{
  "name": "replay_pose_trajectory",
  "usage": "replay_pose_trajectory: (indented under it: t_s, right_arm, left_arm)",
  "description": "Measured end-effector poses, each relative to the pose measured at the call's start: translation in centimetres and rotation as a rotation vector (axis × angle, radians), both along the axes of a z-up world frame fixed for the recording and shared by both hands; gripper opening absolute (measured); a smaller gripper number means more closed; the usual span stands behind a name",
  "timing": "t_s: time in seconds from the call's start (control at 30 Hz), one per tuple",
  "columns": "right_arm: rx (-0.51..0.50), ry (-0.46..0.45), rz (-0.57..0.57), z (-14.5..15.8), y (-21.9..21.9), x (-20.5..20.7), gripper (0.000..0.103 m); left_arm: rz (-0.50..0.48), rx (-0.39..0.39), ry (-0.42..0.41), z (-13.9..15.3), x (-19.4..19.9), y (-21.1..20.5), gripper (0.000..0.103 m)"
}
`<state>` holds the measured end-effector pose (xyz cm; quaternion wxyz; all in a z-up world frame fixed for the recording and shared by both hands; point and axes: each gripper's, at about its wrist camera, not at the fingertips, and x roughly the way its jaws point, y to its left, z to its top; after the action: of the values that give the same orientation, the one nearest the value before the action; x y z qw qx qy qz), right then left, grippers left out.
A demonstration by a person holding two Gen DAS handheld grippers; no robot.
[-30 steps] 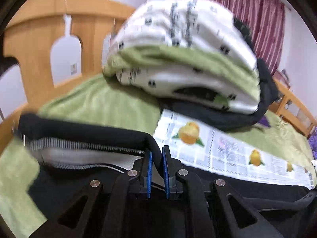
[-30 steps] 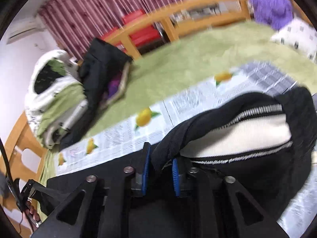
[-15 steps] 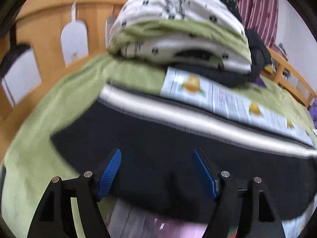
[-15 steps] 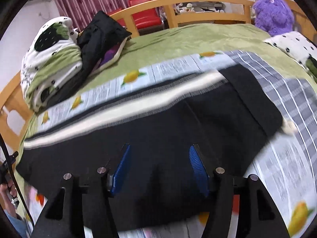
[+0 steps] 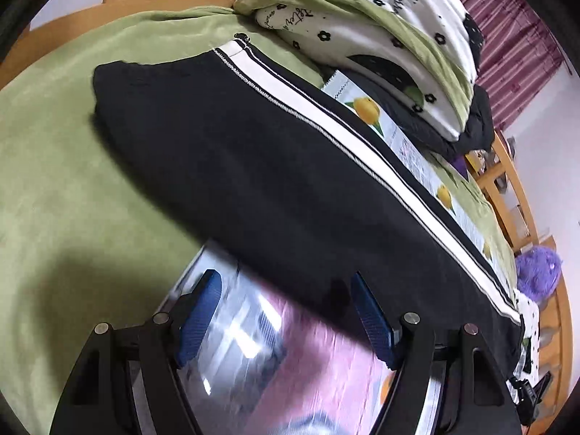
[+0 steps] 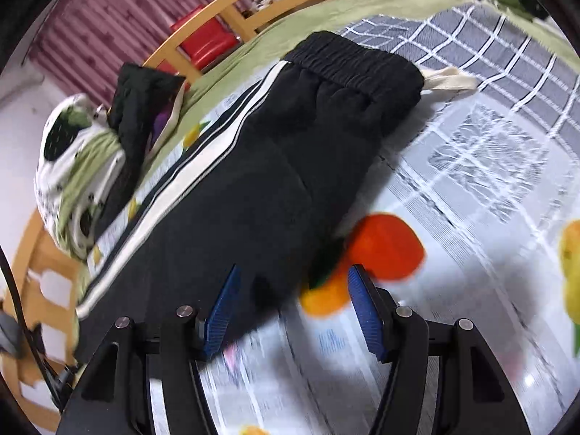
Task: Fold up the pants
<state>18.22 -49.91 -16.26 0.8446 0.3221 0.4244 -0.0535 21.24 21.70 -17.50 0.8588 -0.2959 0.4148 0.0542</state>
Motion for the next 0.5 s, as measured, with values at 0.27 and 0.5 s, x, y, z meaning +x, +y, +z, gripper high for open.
replay_pose_trajectory:
  t_s: [0.27,0.5]
  right_arm:
    - [-0.027,-0.013,-0.033,-1.4,-0.2,7.7,0.030]
    - [-0.043,-0.079,0.005,3.6,-1.1,4.7,0.018]
  left_arm:
    - [0.066,0.046,-0.001,-0.6,5.7,0.1,0.054]
    - [0.014,0.111,-0.045,3.9,4.0,-0.6,0.011]
